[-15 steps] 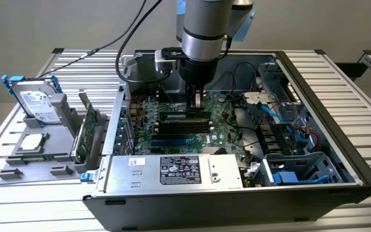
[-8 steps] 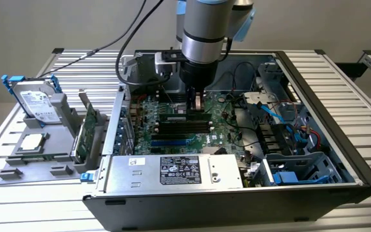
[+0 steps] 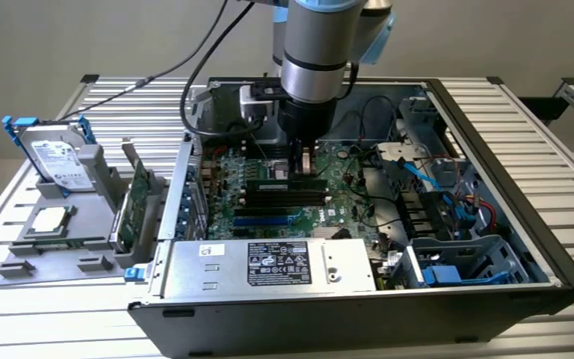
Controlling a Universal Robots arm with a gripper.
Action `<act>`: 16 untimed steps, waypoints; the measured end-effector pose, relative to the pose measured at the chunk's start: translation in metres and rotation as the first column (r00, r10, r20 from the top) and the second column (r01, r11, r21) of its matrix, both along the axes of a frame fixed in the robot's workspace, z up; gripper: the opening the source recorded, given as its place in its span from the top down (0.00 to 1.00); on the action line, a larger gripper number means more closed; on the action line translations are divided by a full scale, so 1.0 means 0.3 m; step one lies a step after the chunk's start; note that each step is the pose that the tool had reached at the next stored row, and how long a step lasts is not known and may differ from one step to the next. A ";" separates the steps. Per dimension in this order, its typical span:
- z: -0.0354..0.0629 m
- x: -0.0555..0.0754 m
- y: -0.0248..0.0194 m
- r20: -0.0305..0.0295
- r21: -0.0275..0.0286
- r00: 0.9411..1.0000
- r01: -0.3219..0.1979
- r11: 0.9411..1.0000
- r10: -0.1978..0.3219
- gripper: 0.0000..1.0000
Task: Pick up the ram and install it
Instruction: 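Insert the ram into the slot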
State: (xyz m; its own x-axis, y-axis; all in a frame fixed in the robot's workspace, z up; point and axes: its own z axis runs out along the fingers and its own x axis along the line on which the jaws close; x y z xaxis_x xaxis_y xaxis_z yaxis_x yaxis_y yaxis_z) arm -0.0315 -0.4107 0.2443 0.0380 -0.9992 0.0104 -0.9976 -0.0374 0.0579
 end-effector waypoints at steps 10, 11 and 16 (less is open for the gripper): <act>-0.027 0.000 -0.002 0.000 -0.012 1.000 0.000 1.000 0.000 0.86; -0.028 0.000 -0.002 0.000 -0.012 1.000 0.000 1.000 0.000 0.86; -0.030 0.000 -0.002 0.000 -0.012 1.000 0.000 1.000 0.000 0.86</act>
